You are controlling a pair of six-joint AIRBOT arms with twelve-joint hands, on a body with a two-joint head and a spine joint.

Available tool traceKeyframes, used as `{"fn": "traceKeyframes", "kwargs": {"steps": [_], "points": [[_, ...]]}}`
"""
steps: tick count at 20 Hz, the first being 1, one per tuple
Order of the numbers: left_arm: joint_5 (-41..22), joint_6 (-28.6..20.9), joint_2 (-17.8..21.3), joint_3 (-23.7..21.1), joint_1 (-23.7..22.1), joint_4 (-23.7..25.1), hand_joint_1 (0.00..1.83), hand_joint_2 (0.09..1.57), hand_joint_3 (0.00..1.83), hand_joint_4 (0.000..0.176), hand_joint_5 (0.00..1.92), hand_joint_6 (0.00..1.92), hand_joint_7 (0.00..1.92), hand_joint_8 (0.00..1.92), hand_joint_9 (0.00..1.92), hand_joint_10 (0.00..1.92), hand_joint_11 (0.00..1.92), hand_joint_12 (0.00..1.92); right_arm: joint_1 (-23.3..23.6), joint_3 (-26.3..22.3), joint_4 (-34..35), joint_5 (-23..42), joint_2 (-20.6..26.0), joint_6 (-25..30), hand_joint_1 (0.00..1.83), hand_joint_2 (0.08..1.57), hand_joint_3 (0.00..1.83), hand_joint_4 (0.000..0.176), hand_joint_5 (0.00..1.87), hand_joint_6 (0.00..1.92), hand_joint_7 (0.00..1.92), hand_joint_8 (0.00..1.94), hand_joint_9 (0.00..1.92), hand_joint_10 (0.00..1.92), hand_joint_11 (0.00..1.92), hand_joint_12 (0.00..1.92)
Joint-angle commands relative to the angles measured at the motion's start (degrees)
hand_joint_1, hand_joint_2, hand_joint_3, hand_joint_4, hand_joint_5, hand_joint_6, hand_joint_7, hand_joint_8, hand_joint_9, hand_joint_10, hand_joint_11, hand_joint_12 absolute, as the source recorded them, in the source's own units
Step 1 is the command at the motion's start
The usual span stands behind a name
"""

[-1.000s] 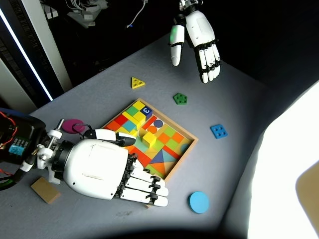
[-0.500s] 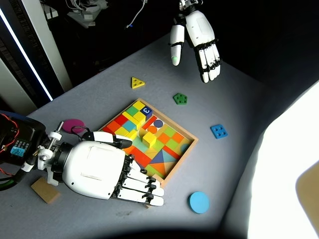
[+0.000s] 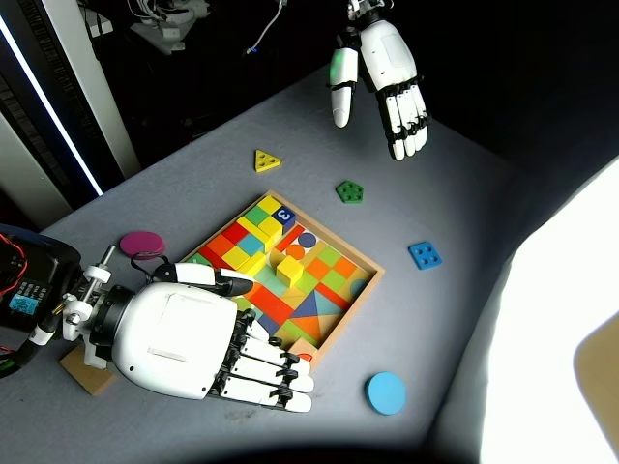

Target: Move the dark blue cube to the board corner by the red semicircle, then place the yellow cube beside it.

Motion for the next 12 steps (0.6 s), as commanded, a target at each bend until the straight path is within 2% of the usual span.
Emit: {"fn": "traceKeyframes", "kwargs": {"steps": [1, 5, 9, 10, 12], "points": [[-5.6, -0.2, 0.2, 0.4, -0.2, -0.4, 0.00, 1.28, 0.00, 0.024, 0.14, 0.00, 0.14, 0.00, 0.11, 0.01, 0.00, 0.38, 0.8, 0.8, -0.4, 4.1, 0.8, -0.7, 0.00, 1.16, 0.00, 0.000, 0.87, 0.00, 0.28, 0.00, 0.11, 0.00, 0.00, 0.20], [-5.6, -0.2, 0.2, 0.4, -0.2, -0.4, 0.00, 1.30, 0.00, 0.019, 0.14, 0.00, 0.13, 0.00, 0.11, 0.01, 0.00, 0.33, 4.4, 0.7, -0.4, 4.4, 0.8, 0.5, 0.00, 1.16, 0.00, 0.000, 0.85, 0.00, 0.27, 0.00, 0.10, 0.00, 0.00, 0.10], [-5.6, -0.5, 0.2, 0.4, -0.2, -0.4, 0.00, 1.30, 0.00, 0.020, 0.14, 0.01, 0.12, 0.00, 0.09, 0.00, 0.00, 0.33, 6.9, 0.4, -0.4, 4.5, 1.0, 0.6, 0.00, 1.16, 0.00, 0.000, 0.87, 0.00, 0.27, 0.00, 0.10, 0.00, 0.00, 0.13], [-5.6, -0.5, 0.2, 0.4, -0.2, -0.4, 0.00, 1.30, 0.00, 0.017, 0.14, 0.01, 0.14, 0.01, 0.11, 0.01, 0.00, 0.35, 7.4, 0.0, -0.4, 4.4, 1.1, 0.6, 0.00, 1.16, 0.00, 0.000, 0.87, 0.00, 0.29, 0.00, 0.12, 0.00, 0.00, 0.19], [-5.6, -0.5, 0.2, 0.4, -0.2, -0.4, 0.00, 1.30, 0.00, 0.018, 0.14, 0.01, 0.14, 0.00, 0.10, 0.00, 0.00, 0.36, 8.4, -1.8, -0.4, 3.9, 1.2, -0.3, 0.00, 1.15, 0.00, 0.000, 0.87, 0.00, 0.28, 0.00, 0.10, 0.00, 0.00, 0.17]]}}
